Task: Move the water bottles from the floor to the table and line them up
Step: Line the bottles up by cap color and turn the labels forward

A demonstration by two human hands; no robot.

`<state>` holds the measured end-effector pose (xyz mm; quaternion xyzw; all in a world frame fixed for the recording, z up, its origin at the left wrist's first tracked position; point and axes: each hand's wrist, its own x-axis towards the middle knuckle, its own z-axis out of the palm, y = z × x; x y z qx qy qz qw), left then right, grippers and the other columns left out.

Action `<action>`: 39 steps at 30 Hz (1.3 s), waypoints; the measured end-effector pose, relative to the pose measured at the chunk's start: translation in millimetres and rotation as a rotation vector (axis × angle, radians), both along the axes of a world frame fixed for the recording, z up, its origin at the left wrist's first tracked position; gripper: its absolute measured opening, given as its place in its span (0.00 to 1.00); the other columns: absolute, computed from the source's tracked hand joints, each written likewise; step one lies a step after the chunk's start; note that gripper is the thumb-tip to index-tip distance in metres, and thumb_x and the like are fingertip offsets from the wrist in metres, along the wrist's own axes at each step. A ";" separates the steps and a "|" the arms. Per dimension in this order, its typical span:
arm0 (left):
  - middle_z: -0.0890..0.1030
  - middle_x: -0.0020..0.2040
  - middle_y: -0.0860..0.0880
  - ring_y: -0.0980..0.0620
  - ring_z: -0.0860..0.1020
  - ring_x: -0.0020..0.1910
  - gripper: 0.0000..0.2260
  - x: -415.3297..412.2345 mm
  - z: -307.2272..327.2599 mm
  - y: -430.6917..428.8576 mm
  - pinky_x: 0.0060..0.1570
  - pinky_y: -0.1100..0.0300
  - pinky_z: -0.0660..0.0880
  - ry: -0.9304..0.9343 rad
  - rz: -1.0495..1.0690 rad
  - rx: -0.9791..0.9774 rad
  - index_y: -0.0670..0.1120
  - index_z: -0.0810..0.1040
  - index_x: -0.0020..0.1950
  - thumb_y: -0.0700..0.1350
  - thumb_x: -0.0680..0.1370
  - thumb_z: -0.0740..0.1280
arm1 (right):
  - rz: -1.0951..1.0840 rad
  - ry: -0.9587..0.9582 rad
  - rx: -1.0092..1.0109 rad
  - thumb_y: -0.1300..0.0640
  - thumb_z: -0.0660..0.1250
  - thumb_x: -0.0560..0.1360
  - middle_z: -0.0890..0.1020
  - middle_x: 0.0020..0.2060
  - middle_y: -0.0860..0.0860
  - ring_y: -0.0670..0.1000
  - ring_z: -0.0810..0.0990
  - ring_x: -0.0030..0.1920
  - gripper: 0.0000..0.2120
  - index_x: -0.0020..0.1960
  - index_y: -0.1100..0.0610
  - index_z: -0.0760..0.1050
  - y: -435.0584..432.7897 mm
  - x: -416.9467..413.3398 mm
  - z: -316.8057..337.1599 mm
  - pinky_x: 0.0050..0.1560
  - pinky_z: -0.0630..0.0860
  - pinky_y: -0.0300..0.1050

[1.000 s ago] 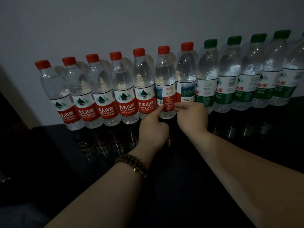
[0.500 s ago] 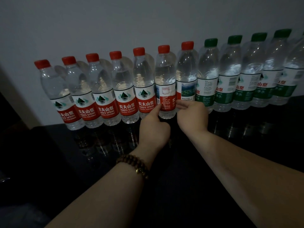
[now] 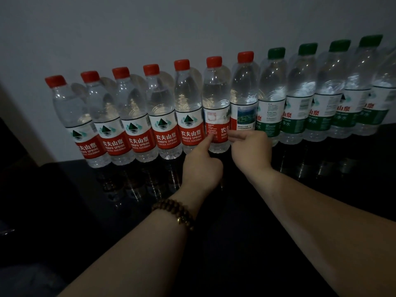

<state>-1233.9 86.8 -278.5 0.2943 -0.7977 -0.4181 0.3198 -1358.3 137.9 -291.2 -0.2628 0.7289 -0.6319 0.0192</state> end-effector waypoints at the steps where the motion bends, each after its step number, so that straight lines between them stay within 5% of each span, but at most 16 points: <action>1: 0.74 0.72 0.51 0.65 0.72 0.52 0.35 -0.1 0.0 -0.4 0.55 0.70 0.74 0.006 -0.009 0.008 0.52 0.65 0.80 0.31 0.74 0.63 | -0.013 -0.004 -0.002 0.67 0.66 0.73 0.87 0.50 0.47 0.43 0.84 0.52 0.17 0.54 0.53 0.86 -0.2 -0.2 -0.2 0.61 0.80 0.44; 3: 0.75 0.69 0.54 0.69 0.73 0.49 0.35 -0.1 -1.1 -0.1 0.55 0.68 0.75 0.025 -0.006 0.011 0.52 0.64 0.80 0.31 0.74 0.63 | -0.023 0.003 -0.001 0.67 0.66 0.73 0.87 0.48 0.46 0.43 0.84 0.50 0.16 0.54 0.52 0.86 0.2 0.4 -0.4 0.58 0.81 0.43; 6: 0.73 0.53 0.60 0.83 0.69 0.40 0.34 -0.9 -3.4 0.5 0.40 0.84 0.66 0.028 0.021 -0.020 0.50 0.67 0.79 0.30 0.73 0.63 | -0.015 0.029 0.015 0.67 0.65 0.72 0.87 0.53 0.48 0.44 0.84 0.53 0.20 0.59 0.54 0.84 0.6 1.1 -0.7 0.59 0.79 0.41; 8: 0.75 0.57 0.60 0.79 0.72 0.43 0.35 -1.2 -2.5 0.2 0.47 0.81 0.70 0.009 0.011 -0.003 0.51 0.66 0.79 0.30 0.73 0.63 | 0.009 0.012 0.017 0.68 0.65 0.72 0.87 0.54 0.49 0.44 0.83 0.54 0.20 0.60 0.55 0.84 0.2 1.1 -0.4 0.61 0.78 0.42; 10: 0.74 0.70 0.55 0.69 0.74 0.52 0.37 0.1 -0.2 0.6 0.57 0.67 0.76 -0.003 -0.023 0.026 0.54 0.62 0.81 0.31 0.74 0.62 | -0.002 -0.008 0.005 0.67 0.65 0.72 0.87 0.50 0.46 0.42 0.84 0.52 0.18 0.56 0.53 0.85 0.0 0.2 -0.1 0.60 0.79 0.42; 12: 0.74 0.70 0.56 0.68 0.73 0.56 0.38 0.4 0.1 0.9 0.54 0.71 0.74 -0.006 -0.033 0.030 0.54 0.61 0.81 0.31 0.74 0.62 | -0.021 -0.014 -0.003 0.67 0.65 0.72 0.87 0.47 0.45 0.42 0.84 0.49 0.17 0.53 0.52 0.86 0.1 0.0 0.1 0.57 0.80 0.41; 15: 0.73 0.50 0.63 0.82 0.71 0.40 0.35 0.3 -1.3 1.7 0.36 0.83 0.67 0.021 0.017 0.008 0.50 0.67 0.79 0.30 0.73 0.63 | -0.027 0.003 0.001 0.67 0.65 0.72 0.87 0.49 0.47 0.44 0.84 0.51 0.18 0.56 0.54 0.85 0.2 -0.3 -0.4 0.58 0.81 0.44; 19: 0.71 0.43 0.67 0.74 0.76 0.36 0.34 0.5 0.0 2.4 0.32 0.80 0.68 -0.016 0.014 -0.002 0.50 0.69 0.77 0.30 0.72 0.63 | 0.001 0.002 0.023 0.67 0.65 0.73 0.87 0.53 0.49 0.46 0.84 0.54 0.18 0.58 0.54 0.84 -0.7 -1.8 -2.5 0.61 0.80 0.45; 21: 0.75 0.47 0.65 0.66 0.78 0.38 0.35 0.8 1.7 3.4 0.32 0.80 0.68 -0.043 0.015 0.000 0.52 0.67 0.78 0.31 0.73 0.63 | -0.004 0.000 0.014 0.66 0.66 0.73 0.87 0.52 0.48 0.46 0.84 0.54 0.17 0.56 0.52 0.85 -0.8 -2.7 -3.1 0.60 0.80 0.45; 24: 0.79 0.65 0.53 0.74 0.75 0.43 0.34 0.9 1.4 3.5 0.35 0.83 0.67 -0.035 0.043 -0.013 0.50 0.69 0.78 0.31 0.73 0.62 | -0.014 0.002 0.012 0.65 0.66 0.73 0.87 0.51 0.47 0.46 0.84 0.52 0.17 0.55 0.52 0.86 -1.4 -2.7 -3.2 0.58 0.80 0.44; 26: 0.76 0.71 0.50 0.71 0.75 0.54 0.34 0.5 1.0 3.6 0.47 0.78 0.72 -0.048 0.031 -0.052 0.51 0.69 0.78 0.31 0.73 0.62 | -0.006 0.010 0.015 0.65 0.66 0.72 0.87 0.51 0.48 0.45 0.84 0.52 0.18 0.58 0.53 0.85 -1.9 -2.8 -3.3 0.58 0.80 0.44; 29: 0.76 0.72 0.48 0.50 0.78 0.63 0.35 -0.6 0.1 2.9 0.55 0.63 0.76 -0.088 0.019 -0.065 0.53 0.65 0.80 0.33 0.73 0.62 | 0.003 0.014 0.012 0.65 0.66 0.72 0.87 0.50 0.47 0.44 0.84 0.51 0.17 0.56 0.53 0.85 -2.0 -3.4 -4.4 0.57 0.80 0.42; 33: 0.78 0.69 0.46 0.47 0.81 0.58 0.37 -2.4 -1.4 -0.3 0.52 0.60 0.77 -0.110 0.022 -0.040 0.54 0.62 0.81 0.34 0.73 0.62 | -0.001 0.037 0.006 0.65 0.66 0.73 0.87 0.47 0.46 0.42 0.84 0.48 0.15 0.53 0.52 0.86 -2.4 -3.0 -4.9 0.55 0.80 0.40; 36: 0.79 0.67 0.46 0.51 0.81 0.54 0.36 -2.5 -2.1 0.4 0.47 0.66 0.76 -0.107 0.026 -0.051 0.53 0.63 0.80 0.33 0.73 0.62 | -0.010 0.049 0.008 0.65 0.66 0.73 0.87 0.47 0.45 0.42 0.84 0.48 0.15 0.52 0.52 0.86 -3.4 -3.3 -4.7 0.54 0.80 0.39; 39: 0.80 0.65 0.47 0.71 0.73 0.40 0.32 -3.6 -3.6 0.4 0.36 0.84 0.65 -0.034 0.078 -0.093 0.48 0.70 0.77 0.32 0.73 0.64 | -0.032 0.016 -0.041 0.67 0.65 0.71 0.87 0.42 0.42 0.40 0.84 0.45 0.16 0.49 0.51 0.86 -1.2 -2.5 -3.7 0.53 0.81 0.40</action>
